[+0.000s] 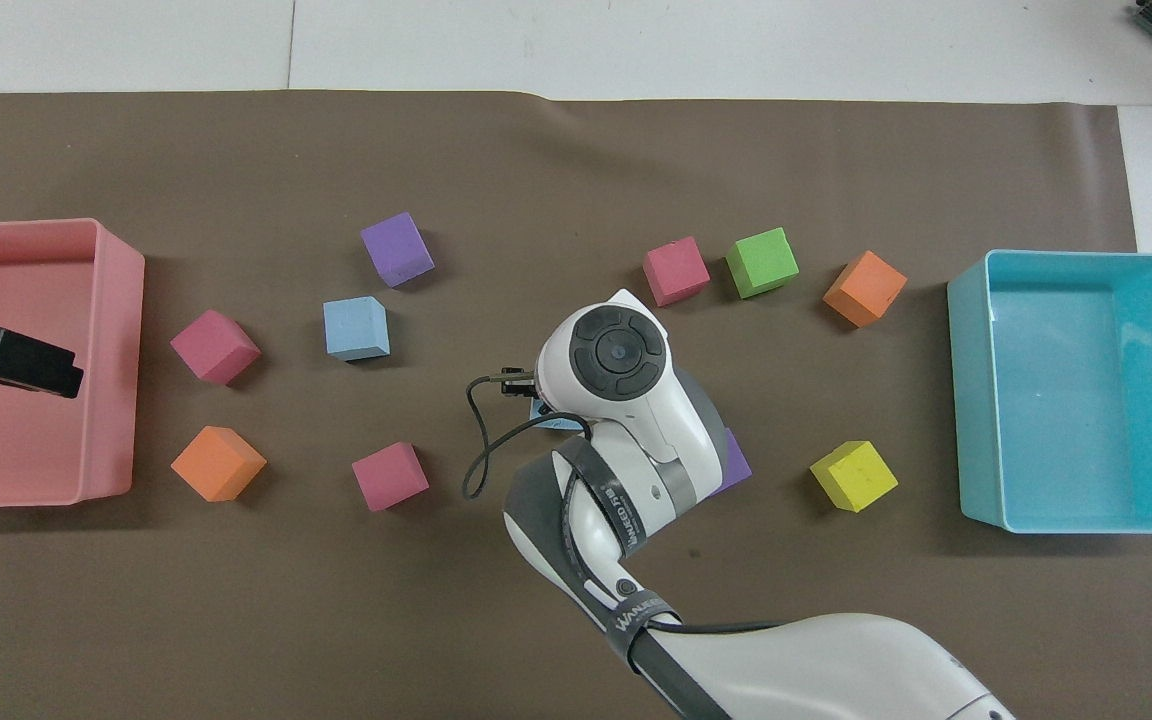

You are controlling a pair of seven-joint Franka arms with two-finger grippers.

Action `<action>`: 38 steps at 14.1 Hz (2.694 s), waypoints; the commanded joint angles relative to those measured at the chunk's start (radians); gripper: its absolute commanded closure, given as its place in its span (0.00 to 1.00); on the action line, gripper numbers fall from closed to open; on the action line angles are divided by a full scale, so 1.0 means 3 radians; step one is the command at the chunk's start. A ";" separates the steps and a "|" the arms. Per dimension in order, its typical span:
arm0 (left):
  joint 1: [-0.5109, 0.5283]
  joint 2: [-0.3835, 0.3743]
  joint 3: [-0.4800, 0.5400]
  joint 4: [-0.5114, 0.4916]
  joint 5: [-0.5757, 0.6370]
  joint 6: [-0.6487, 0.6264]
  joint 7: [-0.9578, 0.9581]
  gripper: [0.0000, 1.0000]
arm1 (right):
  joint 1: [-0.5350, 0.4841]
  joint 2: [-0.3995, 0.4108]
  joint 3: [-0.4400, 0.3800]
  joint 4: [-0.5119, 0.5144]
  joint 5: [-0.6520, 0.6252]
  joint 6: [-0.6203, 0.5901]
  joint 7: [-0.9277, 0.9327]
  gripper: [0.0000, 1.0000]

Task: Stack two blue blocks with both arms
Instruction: 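Carry the blue cube to the table center and set it down, then open the right gripper while the left gripper reaches the other blue cube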

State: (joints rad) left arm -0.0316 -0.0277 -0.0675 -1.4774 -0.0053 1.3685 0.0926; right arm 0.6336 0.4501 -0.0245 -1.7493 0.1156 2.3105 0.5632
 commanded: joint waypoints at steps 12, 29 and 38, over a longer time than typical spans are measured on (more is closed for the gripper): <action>0.0095 -0.0076 -0.0021 -0.0066 0.0018 -0.0113 -0.0032 0.00 | 0.0056 0.0320 0.0010 0.0119 -0.0401 0.0305 0.0081 1.00; 0.0075 0.0066 -0.0005 -0.0275 0.0018 0.0760 -0.0068 0.00 | 0.0020 0.0039 0.0076 0.0084 -0.0360 0.0229 -0.0042 0.00; -0.0017 0.0169 -0.0020 -0.0909 0.0018 0.1650 -0.0262 0.00 | -0.0240 -0.0610 0.0076 -0.0181 -0.0054 0.0019 -0.0123 0.00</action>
State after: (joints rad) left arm -0.0165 0.0316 -0.0771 -1.6963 -0.0053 1.7938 0.0558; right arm 0.5922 0.3578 -0.0107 -1.7281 0.0396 2.3278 0.5620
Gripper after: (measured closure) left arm 0.000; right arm 0.000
